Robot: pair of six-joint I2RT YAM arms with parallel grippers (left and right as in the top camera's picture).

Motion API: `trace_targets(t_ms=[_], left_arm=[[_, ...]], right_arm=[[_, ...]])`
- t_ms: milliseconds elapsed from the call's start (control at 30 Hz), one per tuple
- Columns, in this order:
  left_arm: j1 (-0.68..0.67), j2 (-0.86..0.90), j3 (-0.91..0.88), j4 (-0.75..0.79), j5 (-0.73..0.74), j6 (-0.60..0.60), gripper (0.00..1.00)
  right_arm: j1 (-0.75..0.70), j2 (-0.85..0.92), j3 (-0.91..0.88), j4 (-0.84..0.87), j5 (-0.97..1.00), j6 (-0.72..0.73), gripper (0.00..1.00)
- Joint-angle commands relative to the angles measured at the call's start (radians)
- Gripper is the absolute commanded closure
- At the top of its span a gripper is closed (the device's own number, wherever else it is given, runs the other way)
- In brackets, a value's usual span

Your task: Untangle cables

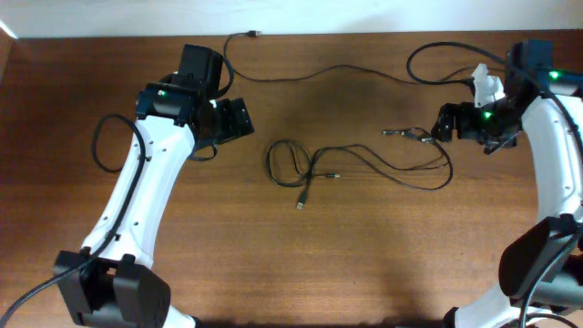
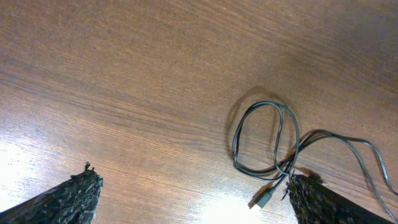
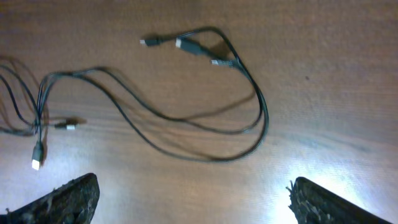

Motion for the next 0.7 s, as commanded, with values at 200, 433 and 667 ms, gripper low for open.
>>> trace_targets(t_ms=[200,433,667], left_arm=[[0.001,-0.013,-0.001,-0.016,-0.019,0.021,0.01],[0.001,-0.013,-0.001,-0.019,-0.023,0.021,0.01],[0.001,-0.013,-0.001,-0.019,-0.023,0.021,0.01]], right_arm=[[0.115,0.116,-0.048,0.058,0.007,0.046,0.01],[0.121,0.172,-0.050,0.053,0.234,0.349,0.16],[0.121,0.172,-0.165,0.143,0.235,0.402,0.24]])
